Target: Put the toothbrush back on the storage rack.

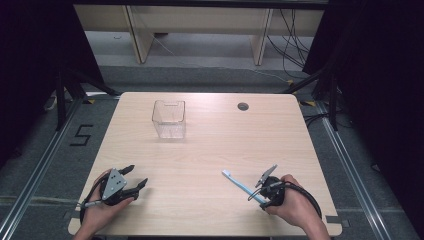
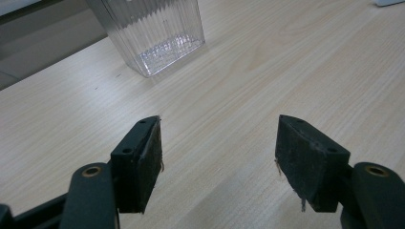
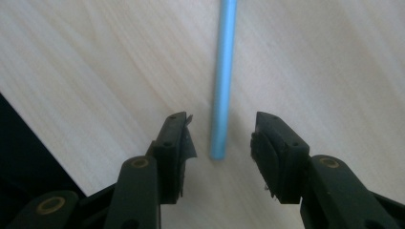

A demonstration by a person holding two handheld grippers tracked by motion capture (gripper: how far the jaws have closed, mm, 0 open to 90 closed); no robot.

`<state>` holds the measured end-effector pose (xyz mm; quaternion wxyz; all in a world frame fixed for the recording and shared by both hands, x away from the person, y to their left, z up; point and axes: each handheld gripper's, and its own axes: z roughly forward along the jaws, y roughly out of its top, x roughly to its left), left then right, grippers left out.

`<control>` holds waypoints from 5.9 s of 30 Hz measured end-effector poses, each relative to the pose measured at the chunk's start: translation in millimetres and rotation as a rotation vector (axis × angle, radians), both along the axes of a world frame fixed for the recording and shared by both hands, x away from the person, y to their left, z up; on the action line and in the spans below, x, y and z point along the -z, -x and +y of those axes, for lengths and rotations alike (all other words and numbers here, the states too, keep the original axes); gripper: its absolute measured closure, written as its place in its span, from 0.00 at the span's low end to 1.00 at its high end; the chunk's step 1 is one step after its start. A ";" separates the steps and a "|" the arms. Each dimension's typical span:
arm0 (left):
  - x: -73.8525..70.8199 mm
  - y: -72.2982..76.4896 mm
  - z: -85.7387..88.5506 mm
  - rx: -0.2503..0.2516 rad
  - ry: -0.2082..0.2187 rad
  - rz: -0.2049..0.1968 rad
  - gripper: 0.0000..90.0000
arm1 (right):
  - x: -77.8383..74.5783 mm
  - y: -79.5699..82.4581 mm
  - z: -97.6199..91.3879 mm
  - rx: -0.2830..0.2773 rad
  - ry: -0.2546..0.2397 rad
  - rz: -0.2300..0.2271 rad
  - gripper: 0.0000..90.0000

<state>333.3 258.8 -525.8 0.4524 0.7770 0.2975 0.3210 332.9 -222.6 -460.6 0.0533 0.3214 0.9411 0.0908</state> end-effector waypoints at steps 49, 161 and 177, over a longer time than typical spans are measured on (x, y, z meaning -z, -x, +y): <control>-0.4 2.4 0.9 -0.013 0.007 -0.008 0.36 | -0.4 -63.6 57.5 0.019 0.131 0.169 0.78; 0.3 1.6 -0.9 -0.003 -0.002 -0.012 0.37 | -7.8 -53.6 62.9 -0.115 -0.437 -0.276 0.93; -0.1 2.4 -0.5 -0.018 -0.005 -0.009 0.37 | 1.0 -50.1 62.6 -0.072 -0.592 -0.383 0.93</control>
